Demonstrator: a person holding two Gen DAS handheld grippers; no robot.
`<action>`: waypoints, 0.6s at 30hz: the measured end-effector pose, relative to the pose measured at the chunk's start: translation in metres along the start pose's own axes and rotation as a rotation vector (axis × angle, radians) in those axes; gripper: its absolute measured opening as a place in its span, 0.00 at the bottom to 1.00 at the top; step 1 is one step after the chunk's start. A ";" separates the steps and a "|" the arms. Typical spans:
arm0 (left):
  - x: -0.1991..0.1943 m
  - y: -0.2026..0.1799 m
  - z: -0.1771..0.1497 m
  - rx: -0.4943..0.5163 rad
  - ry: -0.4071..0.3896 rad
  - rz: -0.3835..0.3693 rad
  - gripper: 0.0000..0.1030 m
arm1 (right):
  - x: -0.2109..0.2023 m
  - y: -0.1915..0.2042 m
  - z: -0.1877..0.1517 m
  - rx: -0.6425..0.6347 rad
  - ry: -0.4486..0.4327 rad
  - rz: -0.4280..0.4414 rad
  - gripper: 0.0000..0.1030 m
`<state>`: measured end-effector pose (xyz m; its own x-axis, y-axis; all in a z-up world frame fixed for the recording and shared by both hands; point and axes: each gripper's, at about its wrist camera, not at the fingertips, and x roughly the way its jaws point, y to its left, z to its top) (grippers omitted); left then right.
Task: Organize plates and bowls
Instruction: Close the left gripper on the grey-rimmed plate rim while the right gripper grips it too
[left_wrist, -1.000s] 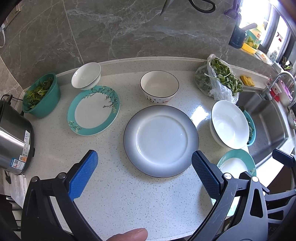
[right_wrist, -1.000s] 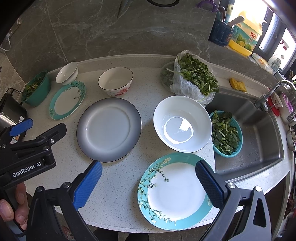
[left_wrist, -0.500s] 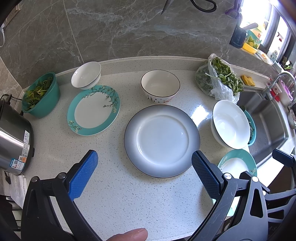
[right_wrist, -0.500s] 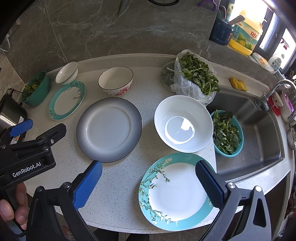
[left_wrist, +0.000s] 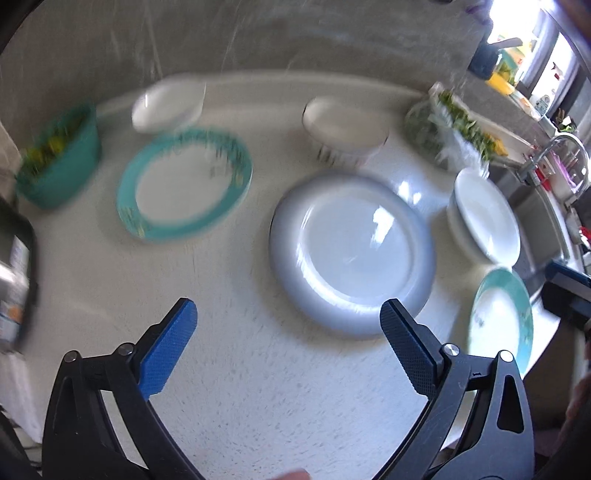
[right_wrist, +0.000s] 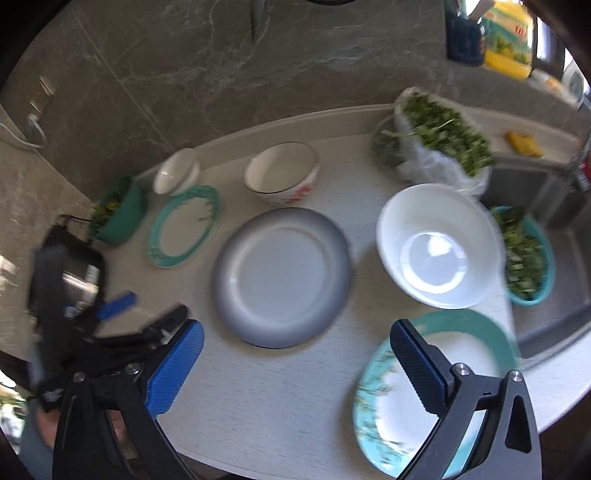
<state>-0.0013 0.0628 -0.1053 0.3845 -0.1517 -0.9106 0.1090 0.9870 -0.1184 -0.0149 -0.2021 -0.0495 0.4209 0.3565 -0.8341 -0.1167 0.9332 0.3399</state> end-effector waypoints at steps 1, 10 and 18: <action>0.013 0.011 -0.007 -0.020 0.030 -0.047 0.88 | 0.009 -0.003 -0.002 0.024 0.005 0.049 0.97; 0.074 0.043 -0.004 -0.074 0.081 -0.225 0.42 | 0.074 -0.048 -0.007 0.260 0.079 0.297 0.77; 0.108 0.041 0.028 -0.139 0.122 -0.214 0.33 | 0.108 -0.087 0.017 0.342 0.138 0.309 0.62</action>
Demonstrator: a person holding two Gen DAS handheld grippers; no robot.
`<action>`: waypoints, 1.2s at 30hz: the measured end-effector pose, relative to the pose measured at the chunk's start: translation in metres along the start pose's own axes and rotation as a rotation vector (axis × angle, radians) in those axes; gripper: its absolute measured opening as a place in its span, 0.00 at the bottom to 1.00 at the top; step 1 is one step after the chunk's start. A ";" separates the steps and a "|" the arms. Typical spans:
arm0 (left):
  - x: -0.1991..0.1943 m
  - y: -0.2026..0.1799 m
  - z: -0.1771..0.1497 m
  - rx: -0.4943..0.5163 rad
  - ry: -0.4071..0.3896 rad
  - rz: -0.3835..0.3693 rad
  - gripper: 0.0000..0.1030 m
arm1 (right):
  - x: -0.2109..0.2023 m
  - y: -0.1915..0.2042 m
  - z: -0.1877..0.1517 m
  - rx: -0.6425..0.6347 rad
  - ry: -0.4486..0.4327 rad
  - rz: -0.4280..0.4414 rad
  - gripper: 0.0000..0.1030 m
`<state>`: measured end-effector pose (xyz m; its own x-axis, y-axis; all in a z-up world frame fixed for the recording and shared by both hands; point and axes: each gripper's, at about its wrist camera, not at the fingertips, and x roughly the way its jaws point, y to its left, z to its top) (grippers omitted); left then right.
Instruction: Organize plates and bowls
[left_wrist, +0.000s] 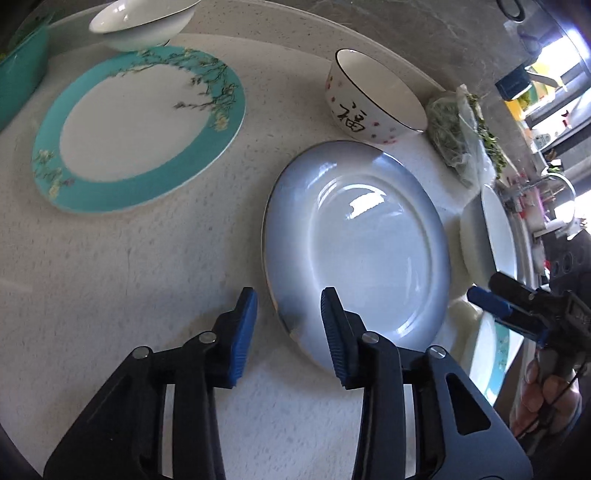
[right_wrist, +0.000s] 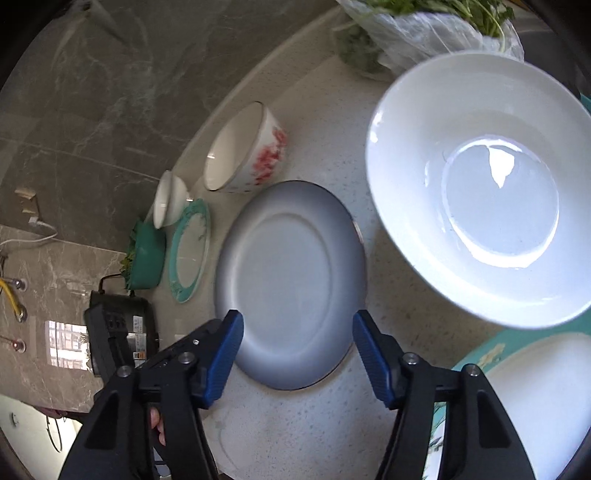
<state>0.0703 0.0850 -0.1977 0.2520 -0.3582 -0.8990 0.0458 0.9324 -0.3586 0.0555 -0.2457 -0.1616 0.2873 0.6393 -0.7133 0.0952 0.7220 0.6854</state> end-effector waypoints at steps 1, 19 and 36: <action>0.003 -0.001 0.005 -0.006 0.004 -0.001 0.33 | 0.003 -0.002 0.002 0.018 0.009 0.004 0.62; 0.023 -0.004 0.070 0.122 0.052 -0.033 0.33 | 0.030 -0.011 0.009 0.100 -0.032 -0.138 0.52; 0.033 0.001 0.090 0.223 0.078 -0.076 0.22 | 0.030 -0.016 0.004 0.148 -0.084 -0.205 0.19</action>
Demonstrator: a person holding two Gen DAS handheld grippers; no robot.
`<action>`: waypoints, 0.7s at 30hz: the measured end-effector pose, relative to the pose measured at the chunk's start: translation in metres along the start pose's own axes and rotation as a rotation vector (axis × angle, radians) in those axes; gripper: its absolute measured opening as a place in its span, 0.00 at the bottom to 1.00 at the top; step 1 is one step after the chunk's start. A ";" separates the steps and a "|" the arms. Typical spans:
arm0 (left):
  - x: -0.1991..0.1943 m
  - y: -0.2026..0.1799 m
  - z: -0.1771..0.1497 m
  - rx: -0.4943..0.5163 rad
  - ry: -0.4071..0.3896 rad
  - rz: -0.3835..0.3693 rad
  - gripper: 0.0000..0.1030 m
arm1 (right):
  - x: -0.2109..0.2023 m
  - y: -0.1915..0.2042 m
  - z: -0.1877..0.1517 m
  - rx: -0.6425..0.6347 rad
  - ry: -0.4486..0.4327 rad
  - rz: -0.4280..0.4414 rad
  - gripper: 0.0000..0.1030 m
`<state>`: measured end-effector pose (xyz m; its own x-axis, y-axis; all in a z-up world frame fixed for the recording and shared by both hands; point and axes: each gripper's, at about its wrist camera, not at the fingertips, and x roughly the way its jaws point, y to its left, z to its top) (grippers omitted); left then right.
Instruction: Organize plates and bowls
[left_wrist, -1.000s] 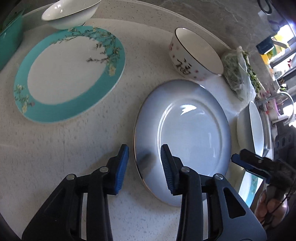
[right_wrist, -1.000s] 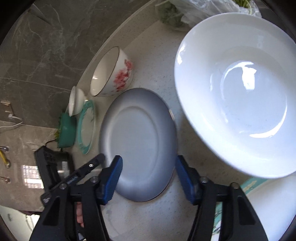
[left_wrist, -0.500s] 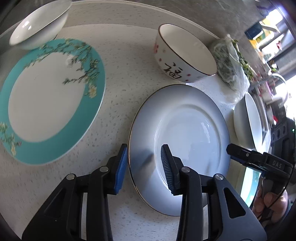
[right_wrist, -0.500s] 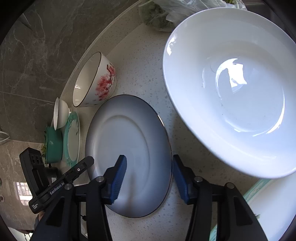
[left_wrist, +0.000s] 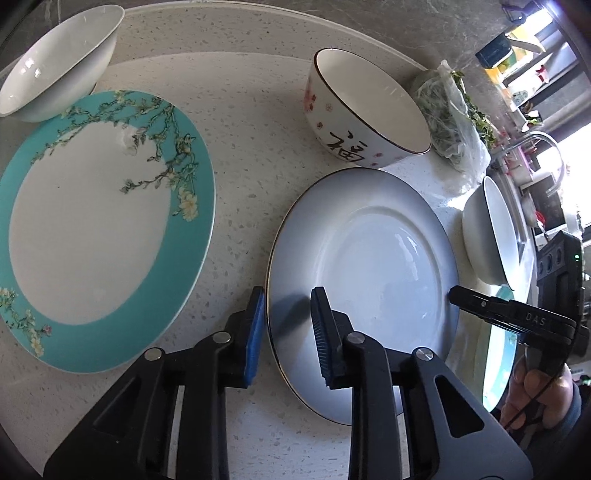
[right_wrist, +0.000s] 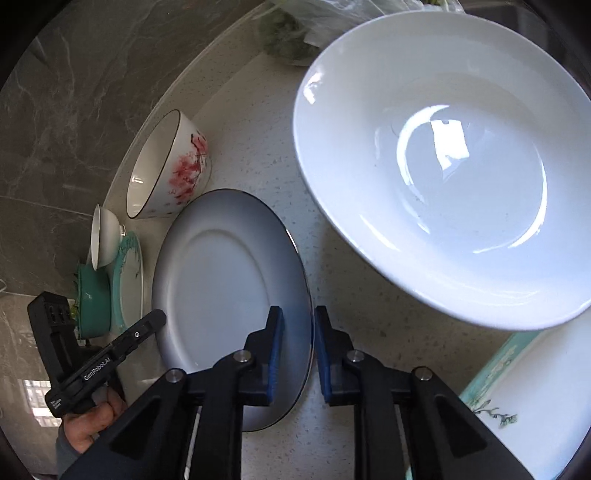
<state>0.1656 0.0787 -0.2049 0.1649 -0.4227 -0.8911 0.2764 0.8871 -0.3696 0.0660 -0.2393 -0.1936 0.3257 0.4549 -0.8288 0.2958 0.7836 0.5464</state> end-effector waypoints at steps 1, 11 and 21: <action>0.000 0.000 -0.001 0.008 0.000 0.007 0.22 | 0.000 0.001 0.000 -0.009 -0.003 -0.012 0.20; -0.003 -0.006 -0.013 0.016 -0.011 0.030 0.22 | 0.003 0.009 -0.002 -0.044 -0.005 -0.028 0.20; -0.007 -0.005 -0.018 0.025 -0.011 0.024 0.20 | 0.001 0.015 -0.007 -0.079 -0.005 -0.040 0.20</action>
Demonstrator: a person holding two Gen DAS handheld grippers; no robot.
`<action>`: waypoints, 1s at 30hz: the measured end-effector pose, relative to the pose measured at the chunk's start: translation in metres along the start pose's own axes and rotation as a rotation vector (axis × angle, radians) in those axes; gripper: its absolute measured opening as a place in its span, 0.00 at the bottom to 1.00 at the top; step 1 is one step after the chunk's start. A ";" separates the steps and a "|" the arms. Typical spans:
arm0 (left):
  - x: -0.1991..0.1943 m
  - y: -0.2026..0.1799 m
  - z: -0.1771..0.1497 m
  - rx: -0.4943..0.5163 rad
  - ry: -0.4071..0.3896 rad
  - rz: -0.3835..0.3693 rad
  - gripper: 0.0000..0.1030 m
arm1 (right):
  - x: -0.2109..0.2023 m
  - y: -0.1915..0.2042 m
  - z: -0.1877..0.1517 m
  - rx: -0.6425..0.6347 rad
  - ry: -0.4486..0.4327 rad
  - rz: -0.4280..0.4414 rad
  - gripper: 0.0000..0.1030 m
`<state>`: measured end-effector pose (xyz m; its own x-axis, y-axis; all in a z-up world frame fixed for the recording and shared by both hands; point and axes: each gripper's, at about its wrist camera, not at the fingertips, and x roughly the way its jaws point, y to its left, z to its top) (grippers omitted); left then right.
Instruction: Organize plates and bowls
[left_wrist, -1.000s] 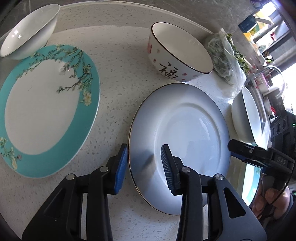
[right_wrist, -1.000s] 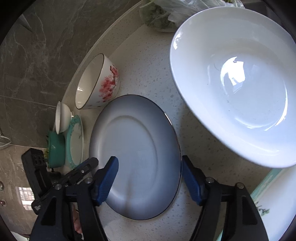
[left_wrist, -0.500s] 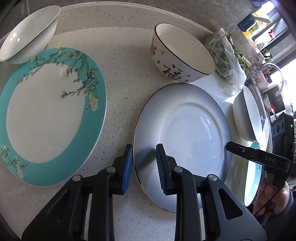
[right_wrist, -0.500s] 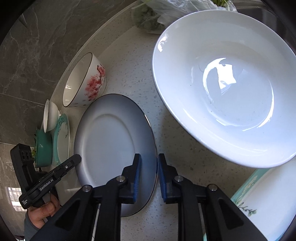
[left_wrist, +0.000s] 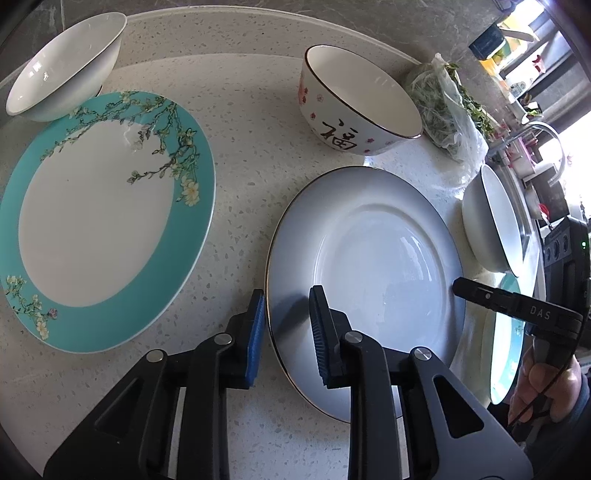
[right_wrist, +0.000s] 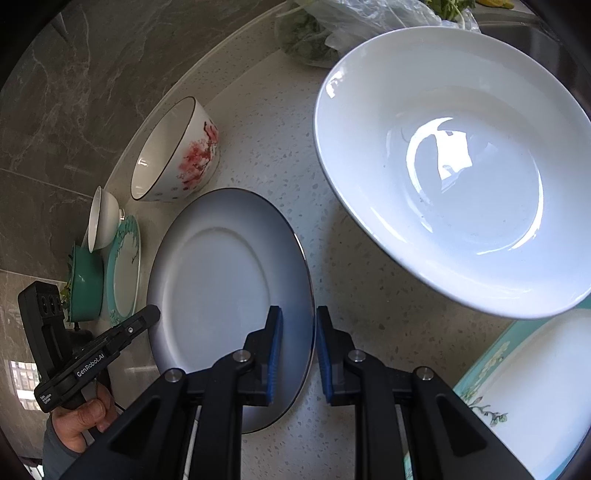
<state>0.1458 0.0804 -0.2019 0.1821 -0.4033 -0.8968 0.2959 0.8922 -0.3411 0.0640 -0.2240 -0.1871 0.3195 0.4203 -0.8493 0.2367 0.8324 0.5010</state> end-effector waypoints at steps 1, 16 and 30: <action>-0.001 0.000 -0.001 0.002 -0.001 -0.002 0.20 | 0.000 0.002 0.000 -0.006 -0.002 -0.005 0.20; -0.042 0.000 -0.031 -0.001 -0.073 -0.006 0.20 | -0.020 0.026 -0.014 -0.126 -0.044 -0.020 0.20; -0.105 0.040 -0.147 -0.036 -0.074 0.064 0.20 | -0.010 0.067 -0.091 -0.256 0.049 0.014 0.21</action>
<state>0.0007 0.1880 -0.1623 0.2688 -0.3582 -0.8941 0.2474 0.9228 -0.2954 -0.0064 -0.1396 -0.1604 0.2750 0.4446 -0.8525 -0.0095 0.8879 0.4600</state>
